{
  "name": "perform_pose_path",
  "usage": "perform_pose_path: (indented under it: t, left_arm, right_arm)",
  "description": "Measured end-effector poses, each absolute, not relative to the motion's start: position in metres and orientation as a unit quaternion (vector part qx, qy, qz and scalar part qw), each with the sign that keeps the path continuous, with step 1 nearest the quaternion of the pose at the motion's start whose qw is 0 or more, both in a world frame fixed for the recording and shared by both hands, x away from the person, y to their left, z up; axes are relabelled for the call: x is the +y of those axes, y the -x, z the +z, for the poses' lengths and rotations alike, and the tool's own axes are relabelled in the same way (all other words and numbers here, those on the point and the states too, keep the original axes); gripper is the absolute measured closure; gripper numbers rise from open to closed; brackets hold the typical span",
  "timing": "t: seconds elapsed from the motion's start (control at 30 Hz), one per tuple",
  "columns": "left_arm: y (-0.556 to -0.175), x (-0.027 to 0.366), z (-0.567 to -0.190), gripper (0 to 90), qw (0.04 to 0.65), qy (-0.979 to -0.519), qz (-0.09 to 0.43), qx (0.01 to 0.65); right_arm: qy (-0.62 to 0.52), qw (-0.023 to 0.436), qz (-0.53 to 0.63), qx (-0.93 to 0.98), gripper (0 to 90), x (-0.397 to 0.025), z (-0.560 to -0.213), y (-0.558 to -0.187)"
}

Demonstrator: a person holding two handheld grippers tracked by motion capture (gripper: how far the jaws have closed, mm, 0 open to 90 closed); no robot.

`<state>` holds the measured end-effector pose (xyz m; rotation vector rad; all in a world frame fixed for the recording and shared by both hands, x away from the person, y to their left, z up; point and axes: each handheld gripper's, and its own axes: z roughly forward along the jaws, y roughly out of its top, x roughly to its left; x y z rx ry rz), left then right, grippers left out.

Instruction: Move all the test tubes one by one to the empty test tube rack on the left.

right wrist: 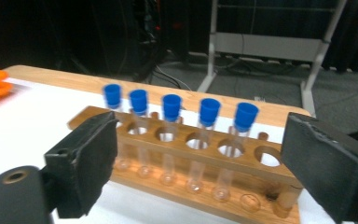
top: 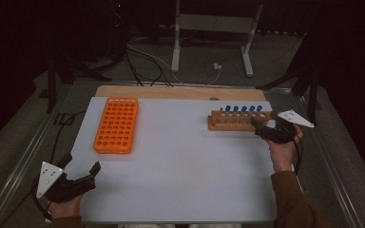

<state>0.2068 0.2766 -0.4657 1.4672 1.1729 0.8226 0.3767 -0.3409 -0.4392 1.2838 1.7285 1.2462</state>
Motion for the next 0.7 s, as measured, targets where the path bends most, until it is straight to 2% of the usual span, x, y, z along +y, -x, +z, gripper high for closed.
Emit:
perform_pose_path:
  t: [0.1,0.43,0.5,0.7]
  left_arm:
    - [-0.207,0.276,-0.466,0.5,0.517,-0.613,0.342,0.489]
    - [-0.207,0.277,-0.467,0.5,0.518,-0.613,0.34,0.49]
    - [-0.207,0.277,-0.467,0.6,0.518,-0.613,0.34,0.49]
    - [-0.207,0.278,-0.467,0.5,0.52,-0.612,0.339,0.491]
  right_arm:
    - [-0.502,0.312,0.466,0.659,20.1,-0.345,-0.444,-0.385]
    - [-0.53,0.317,0.439,0.653,57.7,-0.347,-0.457,-0.409]
    - [-0.534,0.322,0.43,0.653,62.4,-0.346,-0.459,-0.413]
    - [-0.55,0.322,0.426,0.641,65.4,-0.346,-0.469,-0.423]
